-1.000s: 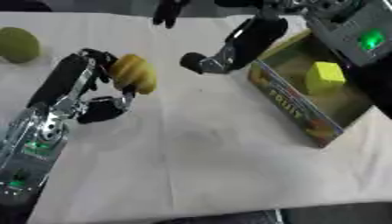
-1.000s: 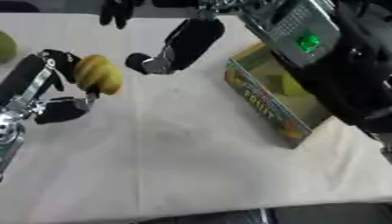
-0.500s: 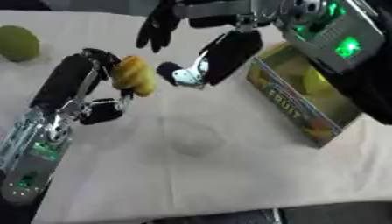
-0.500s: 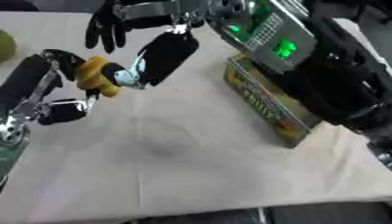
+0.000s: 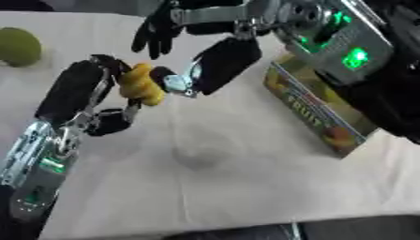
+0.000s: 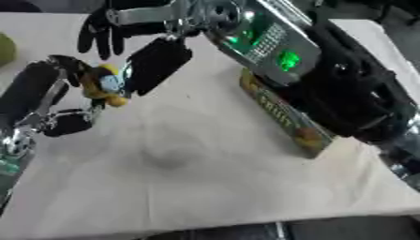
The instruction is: Pick up the objects with one hand, pass them to the other hand, and then place them into the box on the other side of the table.
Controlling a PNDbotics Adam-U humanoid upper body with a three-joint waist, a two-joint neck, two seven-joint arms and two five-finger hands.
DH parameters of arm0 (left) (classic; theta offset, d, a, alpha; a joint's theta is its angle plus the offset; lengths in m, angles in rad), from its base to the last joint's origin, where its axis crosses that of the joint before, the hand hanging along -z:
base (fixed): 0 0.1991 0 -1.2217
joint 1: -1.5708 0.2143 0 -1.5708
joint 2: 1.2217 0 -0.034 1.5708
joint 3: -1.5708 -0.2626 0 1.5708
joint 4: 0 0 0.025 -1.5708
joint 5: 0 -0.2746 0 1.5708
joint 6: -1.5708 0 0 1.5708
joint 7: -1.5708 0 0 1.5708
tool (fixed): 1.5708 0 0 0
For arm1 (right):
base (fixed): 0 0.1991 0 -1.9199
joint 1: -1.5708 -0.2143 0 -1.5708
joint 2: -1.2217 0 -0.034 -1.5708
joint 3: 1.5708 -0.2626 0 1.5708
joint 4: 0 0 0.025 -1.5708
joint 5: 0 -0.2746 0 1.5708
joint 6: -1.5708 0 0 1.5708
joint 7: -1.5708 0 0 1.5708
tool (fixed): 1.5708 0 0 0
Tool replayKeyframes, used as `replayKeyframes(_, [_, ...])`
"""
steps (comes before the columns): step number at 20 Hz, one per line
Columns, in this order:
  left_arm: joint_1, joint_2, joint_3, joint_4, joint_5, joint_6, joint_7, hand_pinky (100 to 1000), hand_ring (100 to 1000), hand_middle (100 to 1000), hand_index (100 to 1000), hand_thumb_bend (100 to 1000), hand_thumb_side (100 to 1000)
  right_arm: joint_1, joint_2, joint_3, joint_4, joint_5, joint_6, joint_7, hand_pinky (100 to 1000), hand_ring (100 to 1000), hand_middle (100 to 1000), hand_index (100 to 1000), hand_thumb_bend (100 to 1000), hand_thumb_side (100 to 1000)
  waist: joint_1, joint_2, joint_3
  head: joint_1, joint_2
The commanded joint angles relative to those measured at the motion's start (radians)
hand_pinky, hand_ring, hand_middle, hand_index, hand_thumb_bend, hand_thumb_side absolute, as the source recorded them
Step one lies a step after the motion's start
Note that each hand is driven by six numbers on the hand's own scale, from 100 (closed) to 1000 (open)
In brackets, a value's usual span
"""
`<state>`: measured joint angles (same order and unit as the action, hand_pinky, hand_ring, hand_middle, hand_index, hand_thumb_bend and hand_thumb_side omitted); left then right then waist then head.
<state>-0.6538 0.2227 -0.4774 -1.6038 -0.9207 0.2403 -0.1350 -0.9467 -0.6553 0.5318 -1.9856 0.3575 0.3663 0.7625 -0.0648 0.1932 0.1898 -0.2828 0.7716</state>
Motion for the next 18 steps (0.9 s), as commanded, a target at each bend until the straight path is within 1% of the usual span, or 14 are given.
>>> replayKeyframes(1, [-0.009, 0.002, 0.011, -0.029, 0.002, 0.003, 0.019, 452, 539, 497, 597, 100, 106, -0.015, -0.003, -0.005, -0.014, 0.028, 0.005, -0.004, 878, 776, 715, 886, 162, 655, -0.009, -0.040, -0.001, -0.003, -0.002])
replayKeyframes(4, [-0.008, 0.006, 0.010, -0.037, 0.001, 0.003, 0.027, 454, 540, 499, 598, 100, 100, -0.018, 0.001, -0.001, -0.011, 0.047, 0.005, -0.007, 861, 758, 694, 874, 197, 665, -0.009, -0.043, -0.002, -0.004, -0.002])
replayKeyframes(6, [-0.005, 0.009, 0.010, -0.039, -0.011, 0.003, 0.031, 457, 543, 501, 599, 100, 100, -0.020, 0.006, 0.006, 0.001, 0.061, 0.006, -0.006, 842, 733, 660, 859, 254, 672, -0.010, -0.047, -0.004, -0.004, -0.002])
replayKeyframes(8, [-0.001, 0.012, 0.011, -0.038, -0.031, 0.001, 0.033, 460, 545, 504, 600, 100, 100, -0.023, 0.009, 0.018, 0.018, 0.073, -0.001, 0.003, 837, 727, 639, 856, 315, 630, -0.012, -0.050, -0.007, -0.002, -0.002])
replayKeyframes(10, [0.003, 0.013, 0.012, -0.034, -0.054, -0.001, 0.034, 463, 547, 505, 602, 100, 100, -0.030, 0.013, 0.030, 0.037, 0.085, -0.011, 0.017, 834, 728, 630, 848, 341, 591, -0.015, -0.055, -0.009, 0.001, -0.002])
replayKeyframes(11, [0.003, 0.013, 0.012, -0.033, -0.068, -0.003, 0.035, 466, 549, 507, 606, 100, 100, -0.036, 0.015, 0.036, 0.047, 0.095, -0.015, 0.023, 834, 732, 634, 847, 337, 588, -0.016, -0.057, -0.011, 0.002, -0.002])
replayKeyframes(13, [0.006, 0.012, 0.014, -0.028, -0.091, -0.004, 0.034, 464, 547, 506, 609, 100, 100, -0.047, 0.022, 0.049, 0.073, 0.119, -0.027, 0.036, 839, 747, 650, 850, 363, 614, -0.018, -0.063, -0.013, 0.003, -0.002])
replayKeyframes(14, [0.007, 0.012, 0.015, -0.025, -0.098, -0.004, 0.034, 463, 547, 506, 609, 100, 100, -0.052, 0.025, 0.058, 0.089, 0.131, -0.038, 0.045, 845, 758, 659, 852, 371, 643, -0.019, -0.065, -0.014, 0.003, -0.002])
replayKeyframes(15, [0.008, 0.012, 0.016, -0.022, -0.105, -0.002, 0.034, 461, 545, 504, 608, 100, 100, -0.056, 0.028, 0.067, 0.106, 0.139, -0.050, 0.056, 851, 766, 668, 855, 377, 666, -0.020, -0.068, -0.014, 0.002, -0.002])
replayKeyframes(16, [0.008, 0.013, 0.016, -0.019, -0.114, 0.002, 0.035, 459, 544, 503, 607, 100, 100, -0.062, 0.030, 0.075, 0.122, 0.143, -0.059, 0.066, 857, 775, 675, 858, 359, 685, -0.021, -0.070, -0.015, 0.001, -0.002])
replayKeyframes(17, [0.008, 0.013, 0.015, -0.018, -0.124, 0.006, 0.036, 464, 546, 505, 608, 100, 100, -0.068, 0.033, 0.080, 0.137, 0.146, -0.062, 0.071, 864, 783, 682, 860, 286, 675, -0.022, -0.072, -0.015, -0.001, -0.002])
replayKeyframes(18, [0.007, 0.014, 0.013, -0.021, -0.140, 0.008, 0.037, 467, 548, 507, 608, 100, 100, -0.071, 0.035, 0.082, 0.152, 0.150, -0.059, 0.070, 867, 785, 684, 861, 269, 677, -0.023, -0.074, -0.015, -0.003, -0.002])
